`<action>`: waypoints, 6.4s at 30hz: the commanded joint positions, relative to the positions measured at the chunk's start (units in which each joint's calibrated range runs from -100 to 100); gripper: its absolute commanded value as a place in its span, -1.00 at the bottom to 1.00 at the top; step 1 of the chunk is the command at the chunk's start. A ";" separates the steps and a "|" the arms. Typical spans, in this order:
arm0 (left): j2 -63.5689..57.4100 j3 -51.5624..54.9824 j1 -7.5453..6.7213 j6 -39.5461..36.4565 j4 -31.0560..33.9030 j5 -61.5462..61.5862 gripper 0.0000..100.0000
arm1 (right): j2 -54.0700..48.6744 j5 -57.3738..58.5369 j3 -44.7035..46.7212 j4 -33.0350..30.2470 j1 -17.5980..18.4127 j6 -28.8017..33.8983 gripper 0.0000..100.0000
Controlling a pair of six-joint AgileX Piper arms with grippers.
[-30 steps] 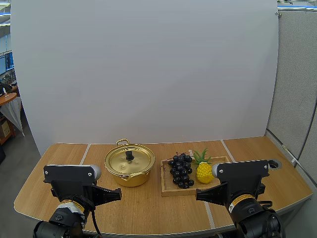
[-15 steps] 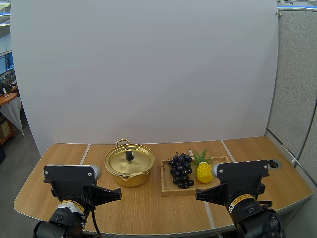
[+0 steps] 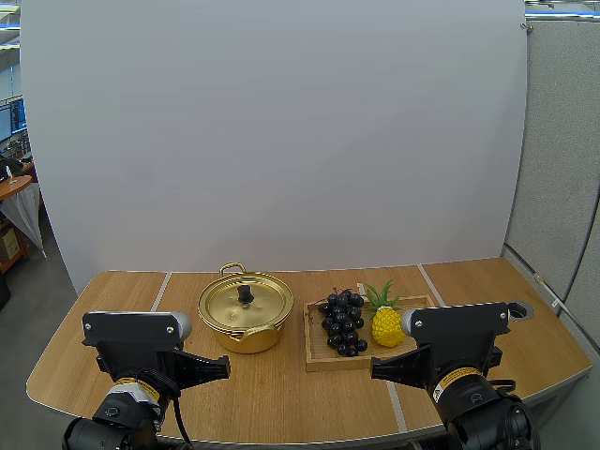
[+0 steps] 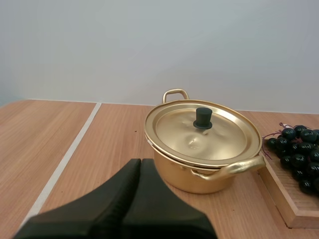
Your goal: Open the pot, put the pineapple inside, and close it
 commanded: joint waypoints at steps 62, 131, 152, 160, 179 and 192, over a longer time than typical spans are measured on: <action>40.85 -37.26 0.15 24.67 -16.43 11.90 -1.00 | 30.21 38.53 -38.93 6.24 -0.27 -4.13 -1.00; 101.35 -68.03 -3.93 47.82 -15.95 26.33 1.00 | 43.00 33.60 -38.93 10.71 -0.27 -5.72 1.00; 100.05 -68.03 -3.93 47.18 -15.97 33.21 -1.00 | 43.00 32.62 -38.93 10.71 -0.27 -5.72 1.00; 90.95 -72.38 -3.93 45.37 -15.98 40.51 -1.00 | 43.00 32.62 -38.93 10.71 -0.27 -5.72 1.00; 71.67 -109.98 -3.93 33.00 -4.70 46.74 -1.00 | 43.00 32.44 -38.93 10.71 -0.27 -5.72 1.00; 71.67 -125.96 -3.93 31.42 -3.24 41.81 -1.00 | 43.00 24.98 -38.93 10.71 -0.27 -5.72 1.00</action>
